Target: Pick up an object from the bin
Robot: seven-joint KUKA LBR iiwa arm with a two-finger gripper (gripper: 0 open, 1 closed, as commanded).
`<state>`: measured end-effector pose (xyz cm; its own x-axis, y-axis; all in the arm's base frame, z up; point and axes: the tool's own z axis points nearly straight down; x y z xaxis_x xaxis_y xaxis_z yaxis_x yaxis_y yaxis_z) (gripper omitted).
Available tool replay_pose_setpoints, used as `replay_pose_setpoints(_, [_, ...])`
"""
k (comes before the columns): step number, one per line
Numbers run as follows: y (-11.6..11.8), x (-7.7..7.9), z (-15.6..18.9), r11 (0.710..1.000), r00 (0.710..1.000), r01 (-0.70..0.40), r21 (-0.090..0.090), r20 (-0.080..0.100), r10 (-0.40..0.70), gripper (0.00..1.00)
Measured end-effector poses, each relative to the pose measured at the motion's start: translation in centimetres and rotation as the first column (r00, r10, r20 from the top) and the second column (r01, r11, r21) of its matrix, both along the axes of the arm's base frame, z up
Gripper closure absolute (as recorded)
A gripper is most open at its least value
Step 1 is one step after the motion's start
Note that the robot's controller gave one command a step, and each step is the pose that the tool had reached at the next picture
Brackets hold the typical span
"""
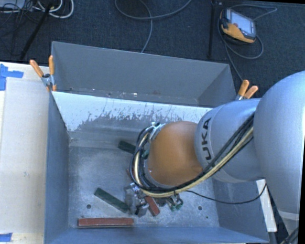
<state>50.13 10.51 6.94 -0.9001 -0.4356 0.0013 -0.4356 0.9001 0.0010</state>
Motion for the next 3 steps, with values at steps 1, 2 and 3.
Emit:
replay_pose_setpoints(1, [0.0,0.0,0.0,1.0,1.0,0.001,0.0,0.0,-0.001,0.0])
replay_pose_setpoints(2, [9.0,-1.5,3.7,0.999,0.999,0.05,0.005,0.003,-0.05,0.0])
replay_pose_setpoints(3, [7.5,-2.3,0.3,0.993,0.993,0.116,0.008,0.02,-0.116,0.0])
